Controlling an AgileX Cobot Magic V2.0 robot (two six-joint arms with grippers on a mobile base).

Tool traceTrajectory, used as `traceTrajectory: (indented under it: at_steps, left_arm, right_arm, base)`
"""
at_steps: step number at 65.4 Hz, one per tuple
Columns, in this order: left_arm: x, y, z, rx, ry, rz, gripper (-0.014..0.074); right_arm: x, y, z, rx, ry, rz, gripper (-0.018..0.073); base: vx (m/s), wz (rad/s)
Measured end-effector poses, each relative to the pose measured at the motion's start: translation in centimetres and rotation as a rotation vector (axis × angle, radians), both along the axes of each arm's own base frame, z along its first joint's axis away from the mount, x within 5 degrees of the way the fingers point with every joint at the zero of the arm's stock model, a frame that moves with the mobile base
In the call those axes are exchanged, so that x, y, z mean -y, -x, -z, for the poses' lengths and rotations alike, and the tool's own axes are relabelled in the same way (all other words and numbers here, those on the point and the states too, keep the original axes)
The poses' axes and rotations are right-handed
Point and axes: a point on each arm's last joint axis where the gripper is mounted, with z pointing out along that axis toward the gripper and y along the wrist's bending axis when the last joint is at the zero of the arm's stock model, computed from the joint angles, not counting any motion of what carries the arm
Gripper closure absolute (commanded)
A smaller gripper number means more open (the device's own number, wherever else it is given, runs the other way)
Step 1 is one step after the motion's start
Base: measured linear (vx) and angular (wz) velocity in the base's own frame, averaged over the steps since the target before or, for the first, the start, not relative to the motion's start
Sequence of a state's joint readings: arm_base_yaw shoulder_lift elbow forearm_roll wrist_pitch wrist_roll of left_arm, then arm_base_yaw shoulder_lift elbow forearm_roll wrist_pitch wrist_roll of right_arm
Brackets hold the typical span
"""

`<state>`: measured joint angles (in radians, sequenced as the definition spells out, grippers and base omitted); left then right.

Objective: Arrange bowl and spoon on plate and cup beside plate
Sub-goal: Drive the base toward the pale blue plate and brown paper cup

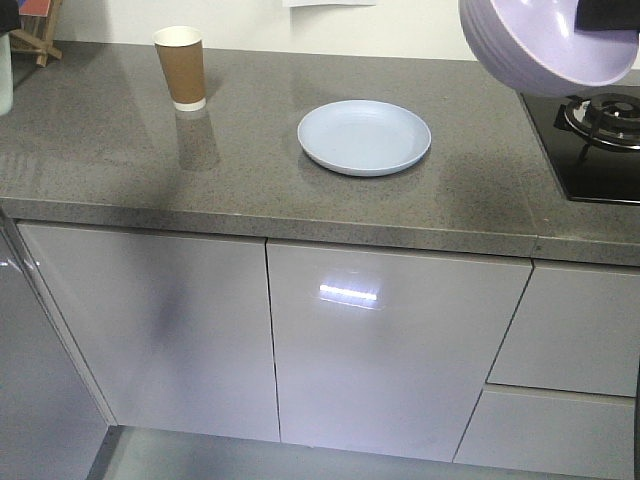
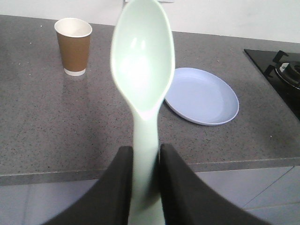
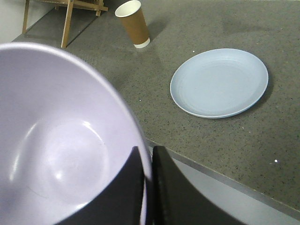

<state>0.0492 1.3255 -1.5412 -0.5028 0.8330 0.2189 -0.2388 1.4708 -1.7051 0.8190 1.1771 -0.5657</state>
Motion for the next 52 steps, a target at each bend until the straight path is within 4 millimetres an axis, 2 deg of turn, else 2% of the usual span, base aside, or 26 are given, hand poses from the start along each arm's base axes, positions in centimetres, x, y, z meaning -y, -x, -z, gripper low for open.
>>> traceTrajectory:
  at_steps: [52]
  left_arm:
    - [0.0,0.0,0.0,0.0,0.0,0.0,0.0603]
  right_arm:
    - [0.0,0.0,0.0,0.0,0.0,0.0,0.0564]
  base:
    - [0.04,0.04]
